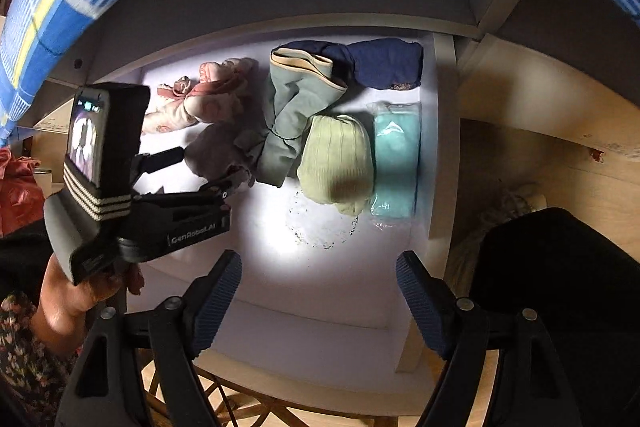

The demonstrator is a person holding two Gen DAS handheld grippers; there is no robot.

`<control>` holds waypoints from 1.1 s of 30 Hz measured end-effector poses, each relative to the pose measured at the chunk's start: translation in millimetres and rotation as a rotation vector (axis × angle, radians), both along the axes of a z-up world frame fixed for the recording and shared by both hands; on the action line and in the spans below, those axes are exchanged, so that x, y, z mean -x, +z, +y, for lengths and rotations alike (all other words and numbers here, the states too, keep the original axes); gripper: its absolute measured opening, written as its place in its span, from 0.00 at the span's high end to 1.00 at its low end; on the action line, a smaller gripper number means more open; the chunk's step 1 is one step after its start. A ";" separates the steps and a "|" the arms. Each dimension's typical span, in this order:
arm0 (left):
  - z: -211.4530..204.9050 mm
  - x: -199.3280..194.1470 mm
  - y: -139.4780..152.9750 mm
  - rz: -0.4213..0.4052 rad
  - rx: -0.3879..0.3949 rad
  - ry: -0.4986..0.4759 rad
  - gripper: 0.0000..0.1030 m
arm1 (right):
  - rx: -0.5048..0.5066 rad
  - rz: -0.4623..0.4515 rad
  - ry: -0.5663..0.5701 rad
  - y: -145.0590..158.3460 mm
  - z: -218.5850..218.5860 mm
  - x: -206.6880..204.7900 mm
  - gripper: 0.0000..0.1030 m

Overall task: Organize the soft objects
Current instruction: 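Lower the left gripper toward the grey cloth while the right gripper returns to the drawer, then lift the grey-brown knit hat with the left gripper and drop it into the gold tray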

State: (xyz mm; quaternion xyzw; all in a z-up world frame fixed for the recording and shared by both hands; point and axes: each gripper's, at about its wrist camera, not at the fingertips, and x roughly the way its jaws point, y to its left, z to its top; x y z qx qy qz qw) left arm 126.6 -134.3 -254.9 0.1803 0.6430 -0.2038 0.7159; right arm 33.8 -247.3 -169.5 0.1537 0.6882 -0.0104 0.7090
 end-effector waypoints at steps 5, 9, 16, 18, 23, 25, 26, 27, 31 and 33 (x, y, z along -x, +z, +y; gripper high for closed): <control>-10.6 -9.4 -13.6 0.045 -0.019 0.022 0.17 | -0.003 0.009 -0.006 -3.5 -0.8 1.1 0.22; -8.9 -7.6 -8.4 0.021 0.008 0.029 0.25 | -0.008 0.010 -0.025 -5.0 -4.3 0.5 0.22; 11.9 9.5 15.9 -0.023 0.011 -0.029 0.33 | -0.026 0.002 -0.027 -4.4 -1.6 -1.1 0.22; 19.5 11.1 23.4 -0.026 0.019 -0.031 0.33 | -0.026 0.003 -0.027 -4.2 -1.5 -1.7 0.22; 41.2 22.0 50.5 -0.041 0.052 -0.036 0.33 | -0.019 0.002 -0.022 -4.9 -0.4 -2.4 0.22; 51.9 24.8 64.4 -0.050 0.069 -0.042 0.33 | -0.015 0.004 -0.016 -5.4 0.8 -2.4 0.22; 50.4 30.8 74.8 -0.058 0.077 -0.045 0.33 | -0.012 0.004 -0.013 -5.7 1.3 -2.8 0.22; 53.6 33.0 84.3 -0.068 0.087 -0.047 0.33 | -0.007 0.005 -0.009 -6.1 1.9 -3.2 0.22; 60.0 42.2 131.3 -0.117 0.139 -0.060 0.33 | 0.001 0.017 0.007 -9.5 6.0 -4.0 0.22; 59.9 49.4 155.9 -0.141 0.167 -0.070 0.33 | 0.003 0.022 0.016 -10.7 7.5 -3.6 0.22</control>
